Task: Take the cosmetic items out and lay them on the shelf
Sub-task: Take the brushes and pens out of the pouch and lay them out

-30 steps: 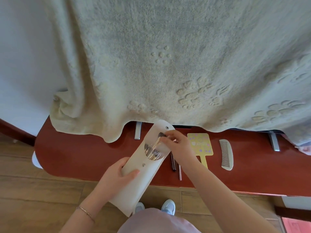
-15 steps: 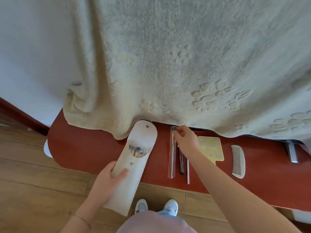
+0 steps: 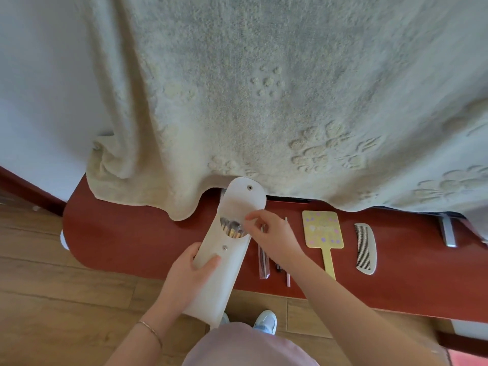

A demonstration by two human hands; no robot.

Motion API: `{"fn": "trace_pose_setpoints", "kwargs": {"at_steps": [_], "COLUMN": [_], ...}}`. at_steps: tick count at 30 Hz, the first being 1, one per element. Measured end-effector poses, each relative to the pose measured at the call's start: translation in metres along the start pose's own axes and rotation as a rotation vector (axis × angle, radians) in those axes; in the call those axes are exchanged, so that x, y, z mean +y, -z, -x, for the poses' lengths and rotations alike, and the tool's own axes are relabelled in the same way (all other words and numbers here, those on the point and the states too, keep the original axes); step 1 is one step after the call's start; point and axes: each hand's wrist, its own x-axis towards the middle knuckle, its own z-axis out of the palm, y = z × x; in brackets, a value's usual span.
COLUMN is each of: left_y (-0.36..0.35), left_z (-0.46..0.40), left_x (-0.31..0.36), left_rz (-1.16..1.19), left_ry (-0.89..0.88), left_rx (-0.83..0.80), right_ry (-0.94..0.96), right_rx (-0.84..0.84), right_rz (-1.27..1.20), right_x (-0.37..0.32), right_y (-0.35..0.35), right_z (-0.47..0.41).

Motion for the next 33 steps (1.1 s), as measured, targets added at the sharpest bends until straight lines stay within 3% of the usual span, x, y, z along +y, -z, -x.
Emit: {"fn": "trace_pose_setpoints", "kwargs": {"at_steps": [7, 12, 17, 23, 25, 29, 33], "left_y": [-0.004, -0.002, 0.005, 0.026, 0.033, 0.035, 0.029], "left_z": [0.000, 0.001, 0.006, 0.009, 0.009, 0.010, 0.012], "left_x": [0.008, 0.005, -0.005, -0.024, -0.028, -0.029, -0.022], "left_rz": [-0.047, -0.082, -0.045, -0.014, -0.011, -0.015, -0.012], "left_ry": [-0.027, -0.057, -0.023, 0.053, 0.069, 0.071, 0.050], "left_rx": [-0.009, -0.029, 0.001, 0.108, 0.156, 0.168, 0.133], "right_ry": [0.028, -0.049, -0.176, -0.212, -0.201, -0.209, -0.189], "right_rx": [0.042, 0.074, 0.269, 0.529, 0.482, 0.218, 0.152], "right_rz": [0.092, -0.064, -0.454, -0.549, -0.425, -0.126, 0.035], "right_x": [-0.001, -0.003, -0.009, -0.001, 0.006, 0.016, 0.017], "right_y": [-0.008, -0.006, 0.012, 0.041, 0.039, 0.009, -0.010], "right_z": [0.000, -0.002, -0.013, -0.028, -0.032, -0.037, -0.045]}}
